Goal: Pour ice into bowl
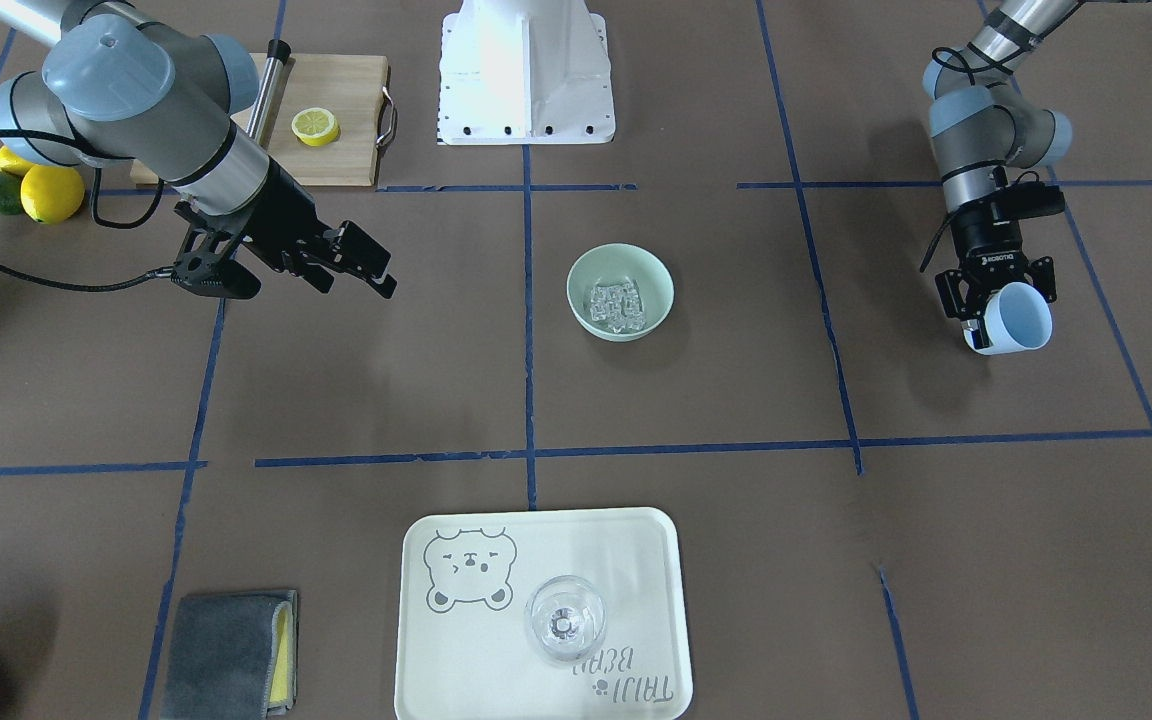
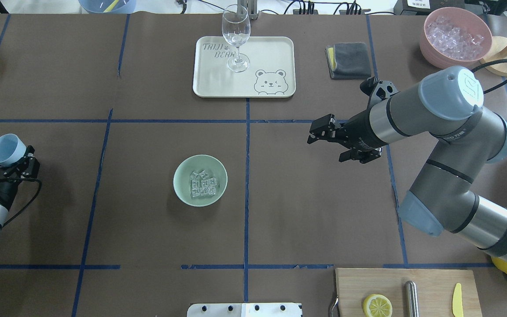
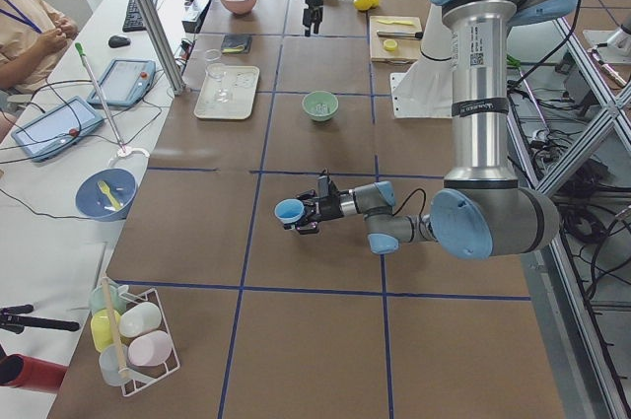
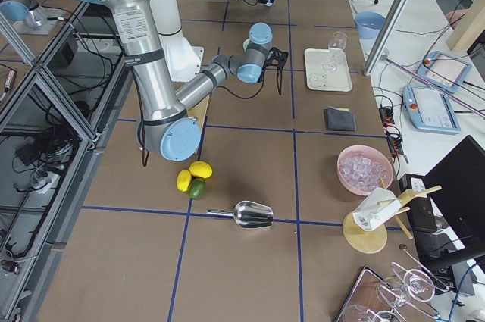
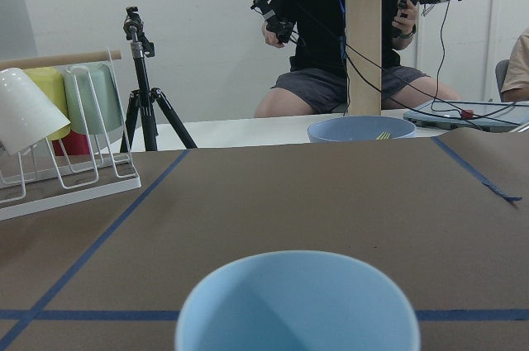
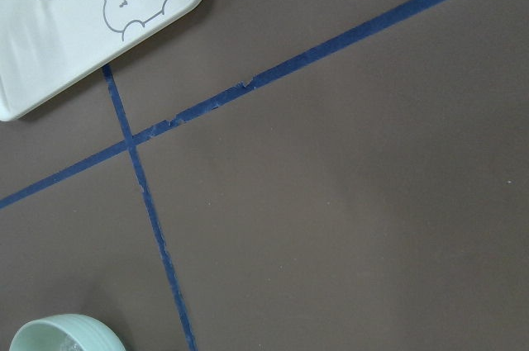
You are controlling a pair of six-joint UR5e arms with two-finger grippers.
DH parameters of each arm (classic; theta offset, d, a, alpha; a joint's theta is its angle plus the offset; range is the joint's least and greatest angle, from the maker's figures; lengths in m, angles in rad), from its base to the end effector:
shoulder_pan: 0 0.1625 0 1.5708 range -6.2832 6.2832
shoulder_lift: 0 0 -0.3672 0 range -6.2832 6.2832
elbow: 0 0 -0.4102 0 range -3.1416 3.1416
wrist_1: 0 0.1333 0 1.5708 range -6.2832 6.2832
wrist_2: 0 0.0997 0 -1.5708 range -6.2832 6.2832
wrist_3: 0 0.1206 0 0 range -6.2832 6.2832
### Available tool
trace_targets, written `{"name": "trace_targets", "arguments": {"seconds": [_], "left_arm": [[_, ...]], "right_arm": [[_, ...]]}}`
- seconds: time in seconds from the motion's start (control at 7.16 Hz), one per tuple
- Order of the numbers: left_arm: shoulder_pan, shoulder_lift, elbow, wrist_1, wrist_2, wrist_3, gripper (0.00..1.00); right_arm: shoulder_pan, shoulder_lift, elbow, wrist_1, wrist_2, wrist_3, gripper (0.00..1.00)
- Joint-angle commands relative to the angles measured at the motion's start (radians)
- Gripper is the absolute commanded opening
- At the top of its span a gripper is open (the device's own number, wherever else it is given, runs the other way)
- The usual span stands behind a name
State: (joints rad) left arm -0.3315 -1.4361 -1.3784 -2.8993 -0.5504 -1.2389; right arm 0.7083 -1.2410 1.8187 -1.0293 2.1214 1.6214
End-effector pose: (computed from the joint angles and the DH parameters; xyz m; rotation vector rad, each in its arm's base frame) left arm 0.3449 -0.3684 0.6082 1.1764 0.5574 -0.5090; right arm -0.4089 -0.4427 0.2410 -0.1133 -1.1918 0.3590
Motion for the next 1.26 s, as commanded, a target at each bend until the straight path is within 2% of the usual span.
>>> {"name": "trace_targets", "arguments": {"seconds": [0.0, 0.14, 0.56, 0.7, 0.84, 1.12], "left_arm": [[0.014, 0.002, -0.001, 0.0, -0.003, -0.002, 0.66], [0.023, 0.002, 0.001, -0.003, -0.005, -0.002, 0.96], [0.049, 0.06, -0.007, -0.073, -0.11, -0.002, 1.0], [0.074, 0.116, -0.027, -0.148, -0.181, 0.007, 1.0], [0.089, 0.19, -0.11, -0.191, -0.248, 0.012, 1.0], [0.114, 0.241, -0.178, -0.195, -0.34, 0.077, 1.0]], "right_arm": [[0.0, 0.0, 0.001, 0.0, 0.0, 0.0, 1.0], [-0.001, 0.0, 0.002, 0.0, 0.0, 0.0, 1.0], [-0.001, 0.002, 0.005, 0.0, -0.001, 0.003, 1.0], [-0.003, 0.002, 0.005, 0.0, -0.001, 0.005, 1.0], [-0.003, 0.006, 0.005, 0.0, -0.001, 0.005, 1.0], [-0.003, 0.012, 0.005, 0.0, -0.001, 0.005, 1.0]]}}
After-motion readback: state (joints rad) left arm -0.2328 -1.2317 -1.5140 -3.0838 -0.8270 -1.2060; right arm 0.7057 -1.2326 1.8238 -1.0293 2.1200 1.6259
